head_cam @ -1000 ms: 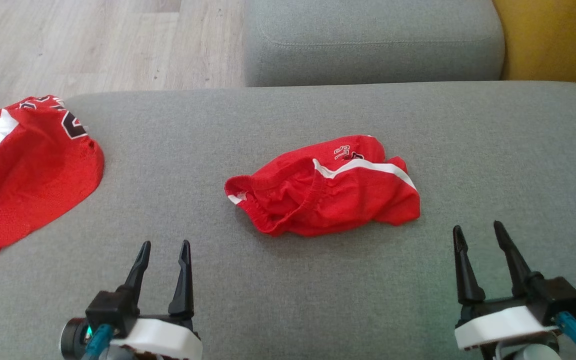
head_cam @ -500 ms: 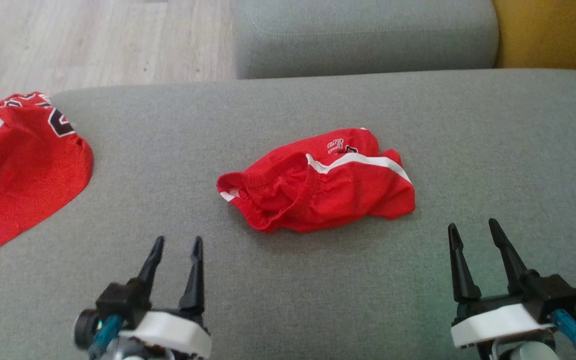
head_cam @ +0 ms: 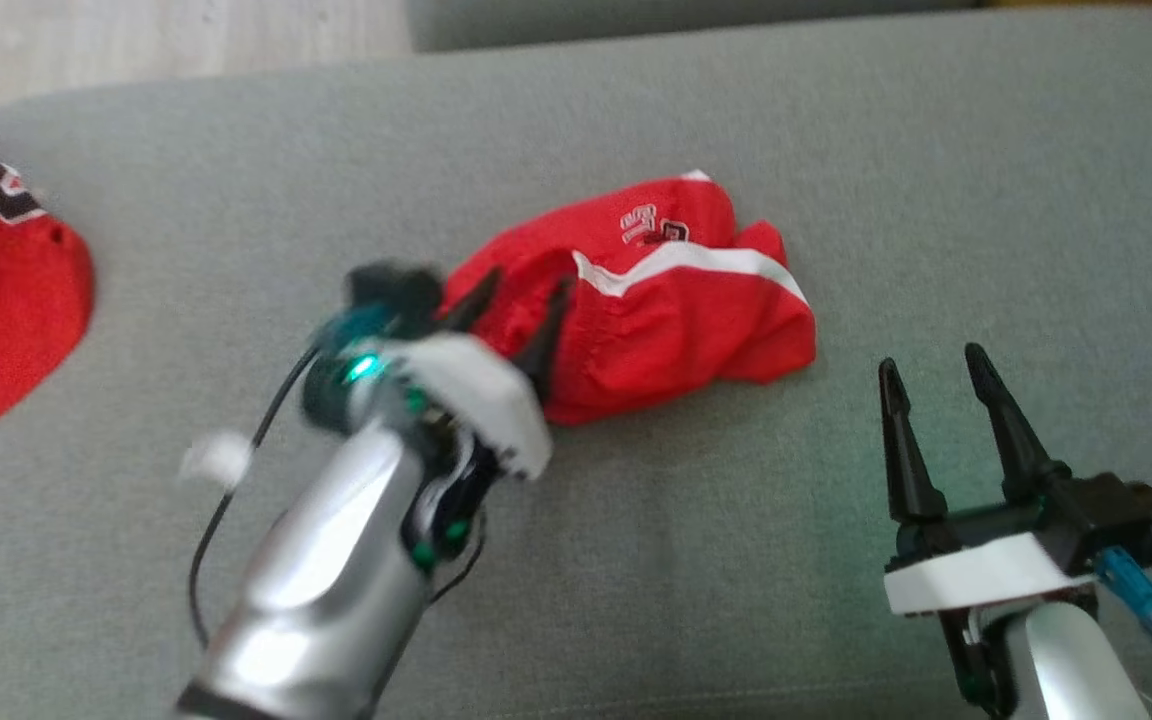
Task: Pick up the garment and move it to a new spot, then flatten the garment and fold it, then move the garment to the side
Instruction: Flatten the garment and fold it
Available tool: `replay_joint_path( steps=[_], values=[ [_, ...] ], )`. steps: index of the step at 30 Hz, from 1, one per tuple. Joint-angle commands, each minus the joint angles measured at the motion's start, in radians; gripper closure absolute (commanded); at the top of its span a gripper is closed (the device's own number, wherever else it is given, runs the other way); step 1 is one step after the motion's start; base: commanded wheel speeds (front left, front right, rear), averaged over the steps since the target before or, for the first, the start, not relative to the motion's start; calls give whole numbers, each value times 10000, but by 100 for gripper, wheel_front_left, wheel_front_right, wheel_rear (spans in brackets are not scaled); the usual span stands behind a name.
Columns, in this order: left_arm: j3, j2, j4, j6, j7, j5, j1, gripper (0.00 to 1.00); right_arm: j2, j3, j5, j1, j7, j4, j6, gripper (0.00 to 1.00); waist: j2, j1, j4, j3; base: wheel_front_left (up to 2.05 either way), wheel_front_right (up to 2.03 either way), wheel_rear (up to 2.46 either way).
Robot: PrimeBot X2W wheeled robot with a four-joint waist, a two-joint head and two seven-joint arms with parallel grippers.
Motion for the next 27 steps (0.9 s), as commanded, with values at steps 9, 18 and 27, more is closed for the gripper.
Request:
replay_joint_path(
  steps=[9,18,27],
  values=[
    [-1077,87,1021,1095,1228,-716,-2592,0,-45,370,-68,-880,-63,-395,75,0,0,0,-593,1121,0,0,0],
    [-1324,100,1825,1221,1189,-603,-3031,0,-45,303,30,-1089,-63,-410,75,0,0,0,-806,1337,0,0,0],
    [-1478,476,864,1810,987,-332,-2382,0,-45,231,70,-968,-63,-425,75,0,0,0,-845,1221,0,0,0]
  ],
)
